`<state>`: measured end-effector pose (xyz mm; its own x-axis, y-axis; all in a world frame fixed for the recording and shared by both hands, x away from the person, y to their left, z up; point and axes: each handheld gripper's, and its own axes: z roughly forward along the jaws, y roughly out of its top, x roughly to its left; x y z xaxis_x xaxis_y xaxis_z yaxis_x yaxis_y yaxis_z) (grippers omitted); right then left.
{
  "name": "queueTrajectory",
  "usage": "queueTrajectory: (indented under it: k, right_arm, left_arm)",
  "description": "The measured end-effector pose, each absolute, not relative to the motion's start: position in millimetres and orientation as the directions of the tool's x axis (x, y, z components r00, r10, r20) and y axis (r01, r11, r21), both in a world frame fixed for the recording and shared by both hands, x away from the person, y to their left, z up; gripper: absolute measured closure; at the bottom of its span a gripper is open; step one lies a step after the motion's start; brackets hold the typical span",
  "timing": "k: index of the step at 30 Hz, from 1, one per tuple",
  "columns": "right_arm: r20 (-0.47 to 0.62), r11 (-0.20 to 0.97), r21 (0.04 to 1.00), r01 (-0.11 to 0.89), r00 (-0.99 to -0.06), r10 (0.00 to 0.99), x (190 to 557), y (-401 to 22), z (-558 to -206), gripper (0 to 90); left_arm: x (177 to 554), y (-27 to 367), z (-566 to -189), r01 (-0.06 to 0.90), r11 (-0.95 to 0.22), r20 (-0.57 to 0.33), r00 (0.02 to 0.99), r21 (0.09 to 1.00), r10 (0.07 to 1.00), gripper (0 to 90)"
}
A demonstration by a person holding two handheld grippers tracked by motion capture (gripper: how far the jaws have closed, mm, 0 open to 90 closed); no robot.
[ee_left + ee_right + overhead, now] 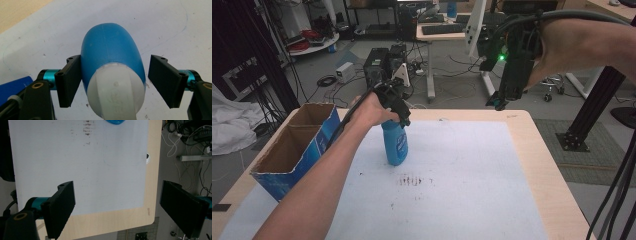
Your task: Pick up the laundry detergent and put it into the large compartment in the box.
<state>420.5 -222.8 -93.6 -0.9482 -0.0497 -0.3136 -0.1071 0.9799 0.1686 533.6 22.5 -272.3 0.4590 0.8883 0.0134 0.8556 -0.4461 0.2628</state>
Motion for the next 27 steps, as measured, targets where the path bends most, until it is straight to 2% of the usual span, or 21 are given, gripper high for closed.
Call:
queueTrajectory:
  k: [27]
  right_arm:
    - [-0.314,0.982,0.157,-0.107,-0.948,-0.053,420.5,-222.0,-95.0,12.4]
  left_arm:
    - [533.7,18.7,-274.8,0.851,-0.464,0.070,0.462,0.244,0.884,35.0]
